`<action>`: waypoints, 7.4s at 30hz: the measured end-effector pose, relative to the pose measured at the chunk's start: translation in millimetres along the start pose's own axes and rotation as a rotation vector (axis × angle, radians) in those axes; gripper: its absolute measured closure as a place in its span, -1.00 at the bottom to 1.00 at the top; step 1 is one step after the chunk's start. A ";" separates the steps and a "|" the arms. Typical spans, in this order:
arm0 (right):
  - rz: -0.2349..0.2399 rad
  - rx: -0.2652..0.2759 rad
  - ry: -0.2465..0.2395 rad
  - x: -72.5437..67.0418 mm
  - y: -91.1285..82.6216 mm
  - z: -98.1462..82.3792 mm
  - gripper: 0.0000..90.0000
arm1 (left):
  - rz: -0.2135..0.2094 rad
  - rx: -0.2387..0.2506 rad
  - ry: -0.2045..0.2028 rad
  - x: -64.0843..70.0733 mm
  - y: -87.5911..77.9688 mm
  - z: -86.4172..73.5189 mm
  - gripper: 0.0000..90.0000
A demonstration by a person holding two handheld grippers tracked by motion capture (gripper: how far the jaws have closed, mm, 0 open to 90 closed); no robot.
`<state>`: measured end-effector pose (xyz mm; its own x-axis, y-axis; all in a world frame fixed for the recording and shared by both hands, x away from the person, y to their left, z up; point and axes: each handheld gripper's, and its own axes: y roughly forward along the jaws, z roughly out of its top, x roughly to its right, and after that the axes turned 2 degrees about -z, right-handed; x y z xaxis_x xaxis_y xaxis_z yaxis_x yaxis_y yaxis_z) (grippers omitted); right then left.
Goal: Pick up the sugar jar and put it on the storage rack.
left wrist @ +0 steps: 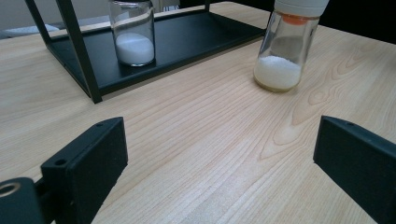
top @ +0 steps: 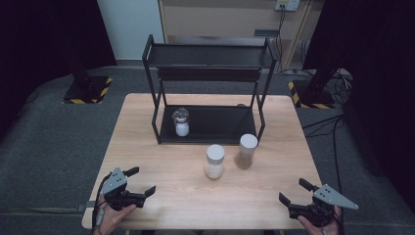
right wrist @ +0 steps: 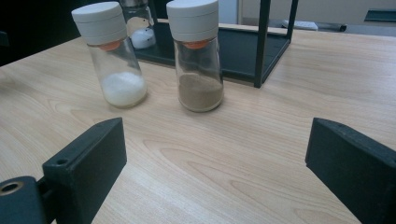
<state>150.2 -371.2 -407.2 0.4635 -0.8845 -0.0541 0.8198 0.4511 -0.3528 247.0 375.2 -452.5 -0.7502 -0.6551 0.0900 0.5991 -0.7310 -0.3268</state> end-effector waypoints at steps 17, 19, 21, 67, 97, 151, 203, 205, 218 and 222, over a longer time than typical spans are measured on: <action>-0.004 0.000 0.000 -1.2 0.9 1.6 -0.90 | -0.011 -0.005 -0.008 0.3 -2.1 0.3 -0.97; 0.000 -0.004 -0.003 -1.4 1.2 3.2 -0.90 | -0.007 -0.010 -0.012 0.9 -2.4 0.9 -0.97; 0.001 -0.008 -0.006 -2.1 1.4 5.6 -0.90 | -0.008 -0.010 -0.010 1.2 -2.6 0.8 -0.97; 0.257 -0.065 -0.143 -26.0 84.6 92.8 -0.87 | -0.017 -0.021 -0.024 1.5 -4.1 0.3 -0.97; 0.305 -0.095 -0.139 -37.9 133.7 108.6 -0.87 | -0.023 -0.032 -0.014 2.0 -2.7 1.6 -0.96; 0.328 -0.147 -0.157 -62.7 213.3 107.5 -0.46 | -0.025 -0.031 -0.024 0.7 -2.4 1.3 -1.00; 0.243 -0.155 -0.192 -90.2 247.2 177.7 -0.26 | -0.030 -0.029 -0.025 0.0 -2.9 0.9 -1.00; 0.236 -0.157 -0.191 -90.7 249.9 181.3 -0.26 | -0.030 -0.029 -0.024 0.1 -2.9 0.9 -1.00; 0.163 -0.167 -0.164 -91.7 269.8 195.9 -0.26 | -0.030 -0.029 -0.021 0.5 -2.8 1.2 -1.00; 0.129 -0.169 -0.149 -91.2 277.3 199.0 -0.26 | -0.030 -0.029 -0.022 0.4 -2.7 1.0 -1.00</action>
<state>402.2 -141.8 -314.2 0.6154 -0.7878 0.0248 0.6883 0.5218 -0.5039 245.4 376.8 -450.6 -0.7613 -0.6370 0.1208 0.5676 -0.7449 -0.3507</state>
